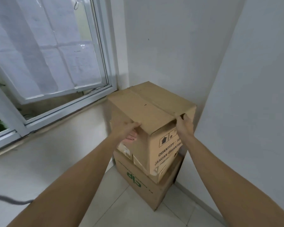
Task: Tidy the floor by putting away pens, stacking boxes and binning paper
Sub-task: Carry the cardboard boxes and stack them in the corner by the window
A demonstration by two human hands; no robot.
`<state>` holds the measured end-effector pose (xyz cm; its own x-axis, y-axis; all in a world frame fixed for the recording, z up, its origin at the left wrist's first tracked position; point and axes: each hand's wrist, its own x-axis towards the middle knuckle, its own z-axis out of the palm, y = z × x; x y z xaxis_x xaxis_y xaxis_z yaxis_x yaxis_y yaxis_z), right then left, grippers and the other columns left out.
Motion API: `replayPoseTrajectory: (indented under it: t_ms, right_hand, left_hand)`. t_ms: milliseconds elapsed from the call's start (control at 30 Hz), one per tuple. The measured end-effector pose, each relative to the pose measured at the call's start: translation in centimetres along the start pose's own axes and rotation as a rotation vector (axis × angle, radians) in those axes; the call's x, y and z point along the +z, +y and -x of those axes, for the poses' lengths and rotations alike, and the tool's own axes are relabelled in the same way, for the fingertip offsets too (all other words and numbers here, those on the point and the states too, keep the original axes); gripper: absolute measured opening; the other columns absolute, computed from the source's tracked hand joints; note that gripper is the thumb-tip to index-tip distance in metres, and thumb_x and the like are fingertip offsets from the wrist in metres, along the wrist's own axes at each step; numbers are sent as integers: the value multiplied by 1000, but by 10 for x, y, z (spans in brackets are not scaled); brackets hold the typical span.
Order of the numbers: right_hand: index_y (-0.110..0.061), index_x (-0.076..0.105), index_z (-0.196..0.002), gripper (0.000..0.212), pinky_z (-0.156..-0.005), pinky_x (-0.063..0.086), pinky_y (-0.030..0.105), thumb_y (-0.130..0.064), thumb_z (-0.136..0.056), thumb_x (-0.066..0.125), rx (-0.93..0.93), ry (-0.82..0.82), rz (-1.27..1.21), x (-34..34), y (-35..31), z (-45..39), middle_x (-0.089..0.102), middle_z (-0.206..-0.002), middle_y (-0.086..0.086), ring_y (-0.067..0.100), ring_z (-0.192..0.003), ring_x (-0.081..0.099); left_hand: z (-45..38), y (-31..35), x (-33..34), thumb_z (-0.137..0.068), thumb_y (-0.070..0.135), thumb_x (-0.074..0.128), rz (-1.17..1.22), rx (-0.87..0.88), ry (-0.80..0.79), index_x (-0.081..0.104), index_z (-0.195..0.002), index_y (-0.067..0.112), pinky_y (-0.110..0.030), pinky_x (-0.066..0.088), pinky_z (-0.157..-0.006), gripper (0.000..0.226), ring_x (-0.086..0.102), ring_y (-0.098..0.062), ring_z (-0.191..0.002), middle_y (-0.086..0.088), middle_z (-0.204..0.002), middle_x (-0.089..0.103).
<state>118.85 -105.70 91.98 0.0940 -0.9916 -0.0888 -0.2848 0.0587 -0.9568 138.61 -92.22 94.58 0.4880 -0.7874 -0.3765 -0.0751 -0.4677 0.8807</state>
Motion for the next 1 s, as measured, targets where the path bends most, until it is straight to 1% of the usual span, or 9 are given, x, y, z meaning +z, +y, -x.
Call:
replayPoseTrajectory:
  t_ms: [67,133,233,333,433,600,800,933,1000]
  right_hand:
    - [-10,46,-141,87,-108,43,41,-74,-83,57,-6,-62,-88,16,-9,-9,55,-141,4,22,-125,53]
    - [-14,40,-143,108,-112,41,44,-80,-63,68,-9,-66,-47,32,-18,-22,51,-142,2,23,-130,50]
    - [-23,40,-134,94,-107,47,46,-60,-58,81,-44,3,15,53,-26,-45,53,-134,0,24,-121,54]
    - [-27,37,-147,88,-109,46,46,-46,-71,78,-45,90,-31,63,-26,-66,54,-139,-3,24,-126,54]
    - [-34,39,-151,85,-108,49,43,-44,-75,75,-45,78,-109,66,-27,-81,60,-139,-6,19,-124,59]
    - [-34,32,-156,75,-106,48,33,-38,-91,69,-16,48,-106,80,-14,-87,58,-142,-6,14,-124,58]
    - [-39,23,-159,73,-111,47,44,-38,-95,58,70,115,-75,89,-11,-103,56,-146,-8,18,-127,57]
    - [-29,44,-151,61,-106,48,36,-41,-94,62,84,195,44,90,-26,-87,61,-139,-7,18,-126,58]
    - [-23,57,-141,47,-98,48,31,-41,-97,62,76,218,57,91,-29,-72,66,-126,-8,16,-117,61]
  left_hand:
    - [-21,6,-4,-90,49,69,-35,25,-23,67,-111,-1,-44,61,-85,55,74,-26,-79,-15,-95,77]
    - [-42,11,-15,-89,55,66,-70,9,-67,63,-120,3,-43,61,-84,60,71,-24,-85,-15,-106,74]
    - [-77,17,-40,-78,71,68,-54,-36,-121,47,-142,18,-36,62,-71,86,66,-29,-103,-13,-134,58]
    - [-111,23,-61,-73,69,75,143,-65,-140,26,-152,30,-44,62,-72,101,61,-42,-112,-17,-154,34]
    - [-144,35,-70,-76,55,79,203,-48,-200,15,-156,19,-46,63,-70,108,70,-38,-96,-22,-148,36]
    - [-175,39,-68,-83,35,78,202,-20,-167,3,-157,13,-47,63,-66,108,69,-22,-61,-2,-123,52]
    - [-188,24,-64,-75,51,82,189,44,-167,17,-157,11,-42,63,-62,112,76,-29,-71,-16,-144,50]
    - [-189,22,-56,-85,55,72,159,63,-124,13,-158,8,-42,64,-66,105,75,-29,-84,-10,-119,60]
    - [-186,17,-49,-91,57,61,99,56,-108,-2,-159,10,-43,63,-74,104,70,-29,-99,-10,-125,55]
